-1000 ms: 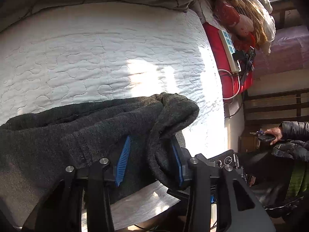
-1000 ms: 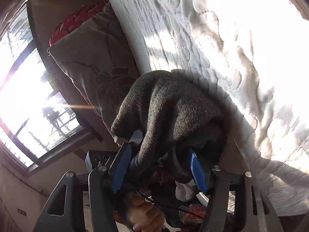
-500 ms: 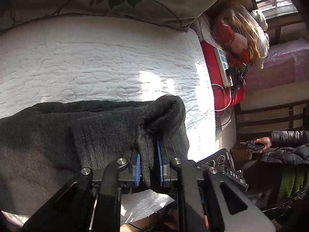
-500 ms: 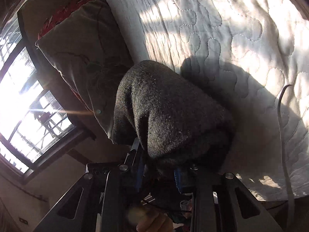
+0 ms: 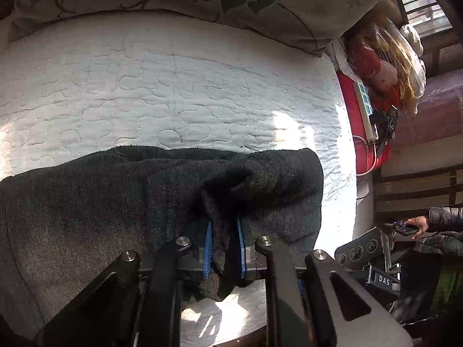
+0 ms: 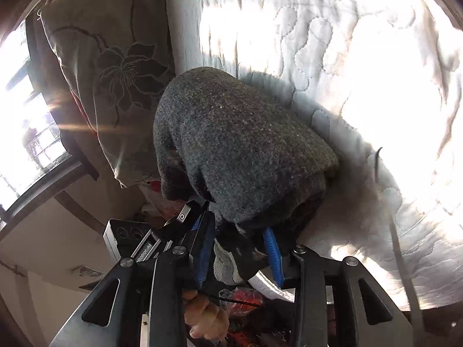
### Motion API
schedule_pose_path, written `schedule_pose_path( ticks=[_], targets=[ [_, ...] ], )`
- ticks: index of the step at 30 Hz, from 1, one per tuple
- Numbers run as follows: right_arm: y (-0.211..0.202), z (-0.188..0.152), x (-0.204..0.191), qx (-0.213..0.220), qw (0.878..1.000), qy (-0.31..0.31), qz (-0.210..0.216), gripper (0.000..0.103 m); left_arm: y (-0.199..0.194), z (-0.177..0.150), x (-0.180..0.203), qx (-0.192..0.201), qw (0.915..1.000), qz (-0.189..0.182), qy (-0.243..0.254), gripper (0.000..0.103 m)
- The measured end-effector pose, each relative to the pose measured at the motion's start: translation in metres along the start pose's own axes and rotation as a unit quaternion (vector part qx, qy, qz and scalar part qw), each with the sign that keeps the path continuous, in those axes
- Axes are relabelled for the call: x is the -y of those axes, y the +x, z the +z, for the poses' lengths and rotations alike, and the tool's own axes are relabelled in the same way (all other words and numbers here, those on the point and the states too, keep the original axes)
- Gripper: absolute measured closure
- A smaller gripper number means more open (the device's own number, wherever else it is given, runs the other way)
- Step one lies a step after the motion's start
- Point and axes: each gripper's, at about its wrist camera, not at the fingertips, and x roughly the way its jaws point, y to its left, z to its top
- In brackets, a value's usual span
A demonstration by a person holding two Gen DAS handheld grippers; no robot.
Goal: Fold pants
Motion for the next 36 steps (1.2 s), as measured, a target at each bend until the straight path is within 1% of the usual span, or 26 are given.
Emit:
schedule_pose_path(
  ticks=[1, 3, 4, 6, 7, 8, 9, 10, 11, 14, 16, 17, 18, 19, 20, 21, 22, 23, 24, 26, 27, 29, 30, 32, 34, 36],
  targets=[
    [-0.007, -0.003, -0.009, 0.003, 1.000, -0.016, 0.012, 0.067, -0.002, 0.000, -0.002, 0.000, 1.0000, -0.006, -0.006, 0.089],
    [-0.014, -0.006, -0.036, 0.024, 0.996, -0.059, 0.059, 0.067, -0.003, 0.000, -0.004, -0.004, 0.9998, -0.013, -0.012, 0.089],
    [-0.012, -0.004, -0.045, 0.031, 0.994, -0.074, 0.073, 0.064, -0.004, -0.001, -0.003, -0.004, 0.9998, -0.014, -0.015, 0.089],
    [0.002, 0.010, -0.053, 0.033, 0.994, -0.089, 0.060, 0.063, -0.010, -0.004, -0.004, -0.008, 0.9993, -0.027, -0.024, 0.089],
    [0.014, 0.018, -0.045, 0.020, 0.996, -0.071, 0.046, 0.064, -0.017, -0.006, -0.006, -0.009, 0.9986, -0.038, -0.034, 0.089],
    [0.024, 0.025, -0.033, 0.011, 0.998, -0.053, 0.027, 0.072, -0.027, -0.009, -0.008, -0.005, 0.9981, -0.044, -0.044, 0.089],
    [0.029, 0.032, -0.025, 0.011, 0.998, -0.053, 0.013, 0.078, -0.040, -0.013, -0.010, 0.011, 0.9983, -0.037, -0.045, 0.089],
    [0.032, 0.038, -0.022, 0.016, 0.998, -0.065, 0.002, 0.097, -0.054, -0.018, -0.012, 0.029, 0.9985, -0.028, -0.038, 0.089],
    [0.033, 0.040, -0.020, 0.013, 0.997, -0.075, -0.004, 0.103, -0.065, -0.024, -0.014, 0.039, 0.9985, -0.020, -0.033, 0.089],
    [0.028, 0.043, -0.015, 0.001, 0.996, -0.087, 0.000, 0.103, -0.075, -0.043, -0.017, 0.032, 0.9989, -0.024, -0.026, 0.089],
    [0.020, 0.040, -0.010, -0.006, 0.995, -0.095, -0.004, 0.103, -0.067, -0.051, -0.016, 0.027, 0.9993, 0.002, -0.026, 0.089],
    [0.018, 0.041, -0.010, -0.007, 0.996, -0.094, -0.003, 0.103, -0.059, -0.054, -0.017, 0.021, 0.9994, 0.004, -0.027, 0.089],
    [0.016, 0.041, -0.010, -0.007, 0.996, -0.091, -0.002, 0.103, -0.049, -0.056, -0.018, 0.006, 0.9996, -0.003, -0.028, 0.089],
    [0.015, 0.041, -0.009, -0.008, 0.996, -0.086, 0.000, 0.103, -0.039, -0.061, -0.020, -0.018, 0.9991, -0.012, -0.036, 0.089],
    [0.020, 0.043, -0.012, -0.008, 0.997, -0.080, 0.003, 0.103, -0.031, -0.068, -0.019, -0.042, 0.9976, -0.039, -0.038, 0.089],
    [0.022, 0.046, -0.008, -0.009, 0.997, -0.075, 0.005, 0.103, -0.029, -0.078, -0.015, -0.053, 0.9956, -0.070, -0.032, 0.089],
    [0.022, 0.046, -0.008, -0.012, 0.997, -0.073, 0.005, 0.103, -0.030, -0.090, -0.011, -0.050, 0.9942, -0.093, -0.021, 0.089],
    [0.019, 0.047, -0.006, -0.014, 0.997, -0.074, 0.005, 0.103, -0.031, -0.099, -0.004, -0.039, 0.9944, -0.098, -0.007, 0.089],
    [0.022, 0.046, -0.005, -0.014, 0.997, -0.075, 0.005, 0.103, -0.032, -0.105, 0.003, -0.020, 0.9963, -0.084, 0.003, 0.089],
    [0.025, 0.046, -0.006, -0.015, 0.997, -0.072, 0.007, 0.103, -0.027, -0.109, 0.007, 0.021, 0.9979, -0.061, -0.005, 0.089],
    [0.025, 0.046, -0.005, -0.015, 0.998, -0.068, 0.009, 0.103, -0.020, -0.106, 0.004, 0.031, 0.9976, -0.057, -0.023, 0.089],
    [0.023, 0.047, -0.006, -0.015, 0.998, -0.067, 0.010, 0.103, -0.010, -0.098, -0.006, 0.050, 0.9944, -0.061, -0.071, 0.089],
    [0.023, 0.047, -0.006, -0.015, 0.997, -0.068, 0.009, 0.103, -0.010, -0.094, -0.011, 0.069, 0.9921, -0.055, -0.089, 0.089],
    [0.021, 0.048, -0.006, -0.017, 0.997, -0.070, 0.012, 0.103, -0.018, -0.089, -0.015, 0.111, 0.9871, -0.048, -0.105, 0.090],
    [0.022, 0.048, -0.011, -0.023, 0.997, -0.074, 0.012, 0.103, -0.030, -0.091, -0.013, 0.151, 0.9828, -0.035, -0.100, 0.090],
    [0.023, 0.046, -0.017, -0.026, 0.996, -0.090, -0.004, 0.103, -0.045, -0.097, -0.004, 0.199, 0.9774, 0.006, -0.072, 0.089]
  ],
)
